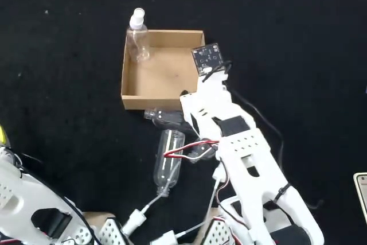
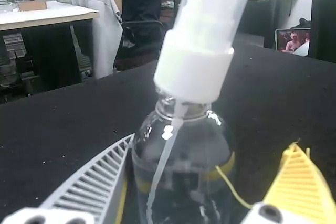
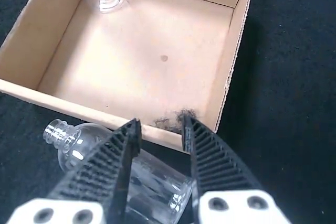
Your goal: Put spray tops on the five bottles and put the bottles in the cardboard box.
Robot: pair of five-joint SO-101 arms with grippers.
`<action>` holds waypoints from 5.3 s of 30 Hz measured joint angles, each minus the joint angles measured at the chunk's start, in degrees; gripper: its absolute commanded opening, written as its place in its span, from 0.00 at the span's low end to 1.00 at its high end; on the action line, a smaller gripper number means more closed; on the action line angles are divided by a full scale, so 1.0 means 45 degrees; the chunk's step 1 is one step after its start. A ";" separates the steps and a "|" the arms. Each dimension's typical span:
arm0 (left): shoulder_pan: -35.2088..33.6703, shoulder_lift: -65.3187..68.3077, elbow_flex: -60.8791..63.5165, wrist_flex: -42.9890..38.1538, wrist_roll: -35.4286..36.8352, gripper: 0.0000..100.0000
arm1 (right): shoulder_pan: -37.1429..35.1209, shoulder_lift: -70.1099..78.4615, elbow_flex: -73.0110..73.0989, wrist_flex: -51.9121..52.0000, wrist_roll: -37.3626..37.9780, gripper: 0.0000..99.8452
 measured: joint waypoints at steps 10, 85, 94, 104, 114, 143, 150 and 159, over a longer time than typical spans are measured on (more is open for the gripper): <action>0.0000 -0.0078 0.0000 -0.0684 0.0000 0.38 | 0.0000 0.0000 0.0000 0.0000 0.0000 0.10; 1.5609 -0.6252 -0.3751 0.8908 0.1934 0.03 | 0.2168 0.0000 0.0000 -0.0293 0.0000 0.10; 1.5629 -0.4005 -0.4415 0.8049 0.0821 0.03 | 0.2168 0.0000 0.0000 -0.0508 0.0000 0.10; 1.5629 -0.1993 -0.4435 0.5978 0.0742 0.03 | 0.2227 0.0000 0.0000 -0.0508 0.0000 0.10; 1.5512 -0.0449 -0.5138 0.4767 0.0742 0.03 | 0.2227 0.0000 0.0000 -0.0508 0.0000 0.10; 1.5355 0.1915 -0.7853 0.4767 0.0762 0.09 | 0.2227 0.0000 0.0000 -0.0508 0.0000 0.10; 1.5355 0.1934 -0.7853 0.4767 0.0781 0.26 | 0.2227 0.0000 0.0000 -0.0508 0.0000 0.10; 1.5316 0.1954 -0.7853 0.4689 0.0996 0.27 | 0.2227 0.0000 0.0000 -0.0508 0.0000 0.10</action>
